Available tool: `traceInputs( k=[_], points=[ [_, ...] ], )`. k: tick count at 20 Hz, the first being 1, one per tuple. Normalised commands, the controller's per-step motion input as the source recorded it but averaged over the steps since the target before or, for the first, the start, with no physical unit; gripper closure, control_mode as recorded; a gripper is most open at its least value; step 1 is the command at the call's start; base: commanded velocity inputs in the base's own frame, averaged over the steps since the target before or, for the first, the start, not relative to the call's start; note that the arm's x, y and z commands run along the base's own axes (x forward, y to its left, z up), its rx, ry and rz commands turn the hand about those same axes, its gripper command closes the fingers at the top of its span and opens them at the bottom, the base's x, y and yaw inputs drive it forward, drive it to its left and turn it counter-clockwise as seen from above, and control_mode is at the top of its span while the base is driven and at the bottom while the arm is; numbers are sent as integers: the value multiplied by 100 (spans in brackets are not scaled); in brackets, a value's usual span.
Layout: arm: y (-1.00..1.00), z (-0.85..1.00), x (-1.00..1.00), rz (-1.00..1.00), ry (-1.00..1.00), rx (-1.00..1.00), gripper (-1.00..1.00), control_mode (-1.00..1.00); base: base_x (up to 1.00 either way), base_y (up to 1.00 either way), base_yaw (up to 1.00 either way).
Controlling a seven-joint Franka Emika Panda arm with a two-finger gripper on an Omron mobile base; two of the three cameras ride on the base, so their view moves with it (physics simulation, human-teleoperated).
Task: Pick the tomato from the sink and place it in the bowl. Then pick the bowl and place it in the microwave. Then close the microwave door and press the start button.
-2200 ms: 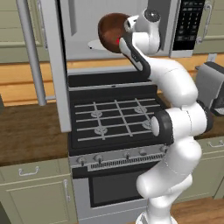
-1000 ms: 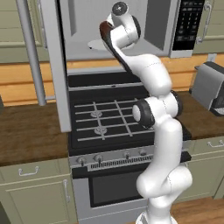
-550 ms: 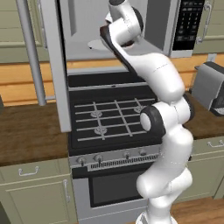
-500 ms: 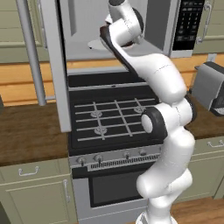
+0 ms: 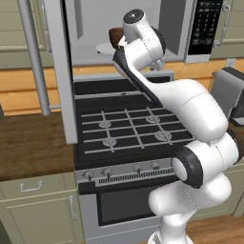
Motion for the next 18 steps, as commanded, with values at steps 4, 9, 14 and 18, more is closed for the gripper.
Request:
traceInputs(
  k=[4, 9, 14, 18],
  points=[
    [0, -61, -100, 13, 1, 0, -100, -100, 0, 0, 0],
    [0, -74, -100, 10, 3, -1, -100, -100, 0, 0, 0],
    [3, -11, -100, 17, -1, 1, -100, -100, 0, 0, 0],
    [2, 0, -100, 36, -9, 0, -100, -100, 0, 0, 0]
  ],
)
